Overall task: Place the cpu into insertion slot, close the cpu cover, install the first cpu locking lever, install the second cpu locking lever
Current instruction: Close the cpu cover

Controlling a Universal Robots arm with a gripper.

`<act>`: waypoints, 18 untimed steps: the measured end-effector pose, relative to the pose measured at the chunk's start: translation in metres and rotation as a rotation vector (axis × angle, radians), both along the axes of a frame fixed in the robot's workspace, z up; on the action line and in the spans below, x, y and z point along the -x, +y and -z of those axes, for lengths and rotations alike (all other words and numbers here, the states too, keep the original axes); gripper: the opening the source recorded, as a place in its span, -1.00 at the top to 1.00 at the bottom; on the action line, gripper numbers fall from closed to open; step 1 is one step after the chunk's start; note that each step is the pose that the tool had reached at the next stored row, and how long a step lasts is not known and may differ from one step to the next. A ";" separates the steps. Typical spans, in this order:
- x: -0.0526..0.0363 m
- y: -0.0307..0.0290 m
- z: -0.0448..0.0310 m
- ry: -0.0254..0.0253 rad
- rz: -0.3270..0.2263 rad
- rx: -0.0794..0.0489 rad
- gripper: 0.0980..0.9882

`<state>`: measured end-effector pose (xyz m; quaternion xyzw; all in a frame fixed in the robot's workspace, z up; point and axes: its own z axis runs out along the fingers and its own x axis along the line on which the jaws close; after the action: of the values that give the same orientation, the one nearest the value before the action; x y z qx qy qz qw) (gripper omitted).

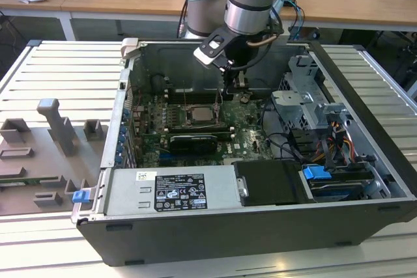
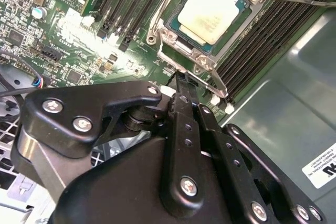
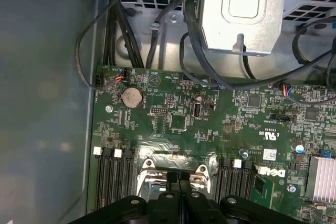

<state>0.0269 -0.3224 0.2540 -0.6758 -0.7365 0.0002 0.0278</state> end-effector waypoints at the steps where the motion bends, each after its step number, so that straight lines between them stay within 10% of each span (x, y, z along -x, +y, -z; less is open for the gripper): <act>1: 0.0006 0.0000 0.0000 0.0000 0.000 0.000 0.98; 18: 0.0087 0.0000 0.0002 0.0000 0.000 0.000 0.98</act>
<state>0.0183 -0.3224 0.2538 -0.6758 -0.7366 0.0001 0.0278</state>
